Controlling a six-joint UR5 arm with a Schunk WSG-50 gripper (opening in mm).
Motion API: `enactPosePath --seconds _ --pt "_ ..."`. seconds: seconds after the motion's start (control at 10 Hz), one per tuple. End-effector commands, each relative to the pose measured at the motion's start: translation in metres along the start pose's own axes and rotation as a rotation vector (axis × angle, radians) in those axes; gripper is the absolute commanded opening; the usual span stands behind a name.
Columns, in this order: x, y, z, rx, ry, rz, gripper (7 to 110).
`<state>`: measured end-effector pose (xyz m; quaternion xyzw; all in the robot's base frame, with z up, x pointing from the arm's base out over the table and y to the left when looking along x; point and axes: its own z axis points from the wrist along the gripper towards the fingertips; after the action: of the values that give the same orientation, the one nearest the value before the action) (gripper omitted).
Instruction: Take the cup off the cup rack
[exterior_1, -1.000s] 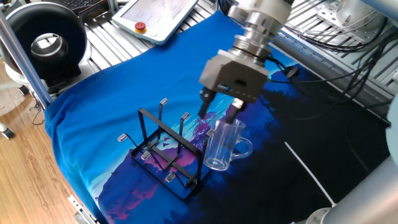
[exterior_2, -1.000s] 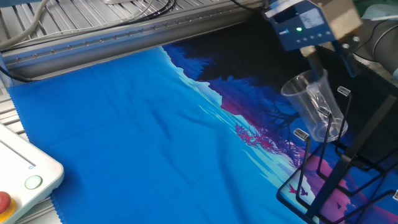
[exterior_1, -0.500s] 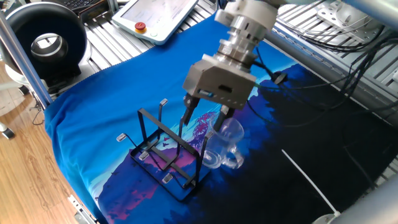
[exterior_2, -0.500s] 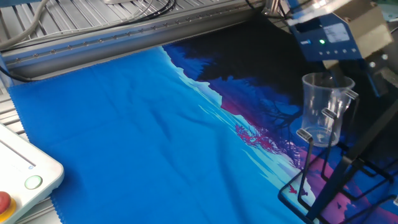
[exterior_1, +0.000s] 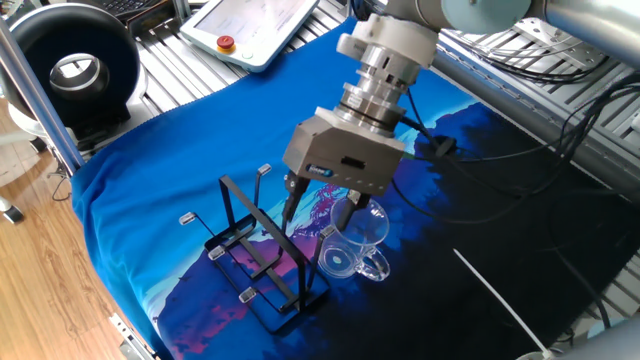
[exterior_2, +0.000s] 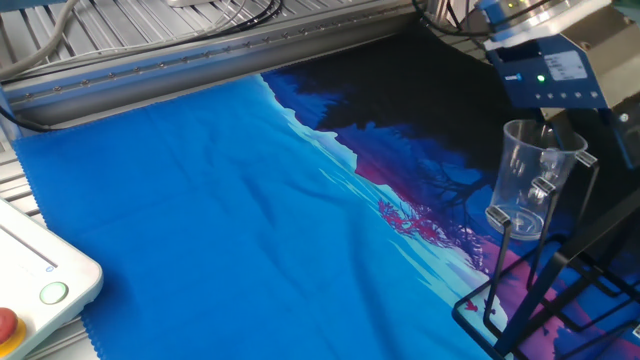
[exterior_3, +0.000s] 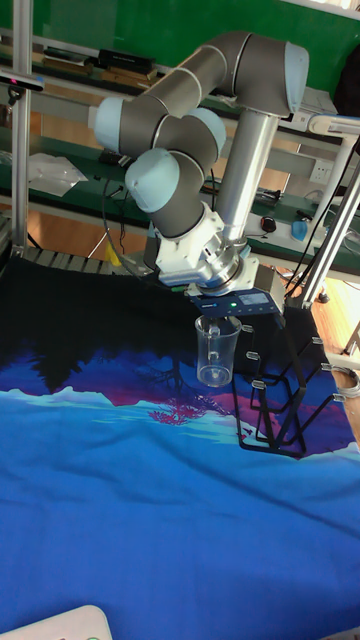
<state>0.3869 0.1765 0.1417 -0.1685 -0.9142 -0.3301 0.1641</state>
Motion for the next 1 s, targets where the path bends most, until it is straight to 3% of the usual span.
enactPosePath --seconds 0.0,0.2,0.4,0.5,0.6,0.8,0.9 --pt "0.002 0.015 -0.004 0.017 0.0 0.021 22" --pt "0.003 0.035 -0.01 -0.034 0.013 0.004 22" --pt "0.001 0.033 -0.009 -0.026 0.011 0.001 22" --pt "-0.003 0.035 -0.012 -0.027 0.013 -0.006 44" --pt "-0.008 0.038 -0.017 -0.035 0.018 -0.012 44" --pt "-0.007 0.016 -0.022 0.058 0.027 0.018 44" --pt "0.002 -0.001 -0.025 0.126 0.05 0.043 44"
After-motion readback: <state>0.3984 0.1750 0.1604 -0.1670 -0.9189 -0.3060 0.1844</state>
